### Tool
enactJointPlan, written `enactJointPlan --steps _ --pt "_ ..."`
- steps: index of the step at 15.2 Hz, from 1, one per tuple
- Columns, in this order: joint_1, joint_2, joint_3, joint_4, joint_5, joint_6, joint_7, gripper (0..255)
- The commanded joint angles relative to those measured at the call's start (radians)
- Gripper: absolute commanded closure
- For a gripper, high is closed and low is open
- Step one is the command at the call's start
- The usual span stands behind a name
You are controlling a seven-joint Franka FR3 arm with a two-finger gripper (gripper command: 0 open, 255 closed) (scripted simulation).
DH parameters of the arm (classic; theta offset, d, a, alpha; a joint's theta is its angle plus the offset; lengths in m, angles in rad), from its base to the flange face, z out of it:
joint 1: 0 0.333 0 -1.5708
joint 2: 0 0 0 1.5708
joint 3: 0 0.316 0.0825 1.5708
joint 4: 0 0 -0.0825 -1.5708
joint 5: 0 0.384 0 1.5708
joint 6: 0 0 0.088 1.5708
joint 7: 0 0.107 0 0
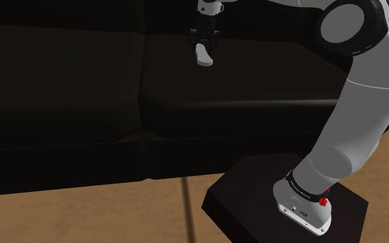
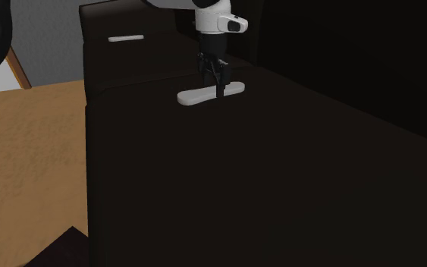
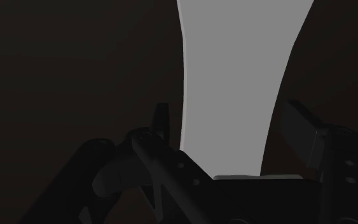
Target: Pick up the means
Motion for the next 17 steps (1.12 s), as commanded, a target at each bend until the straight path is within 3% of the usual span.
enactJointPlan --steps 1,17 --pt "0.0 0.001 0.0 0.001 0.0 0.0 0.0 255" --pt "0.008 0.058 0.001 0.291 -0.006 -0.233 0.003 255"
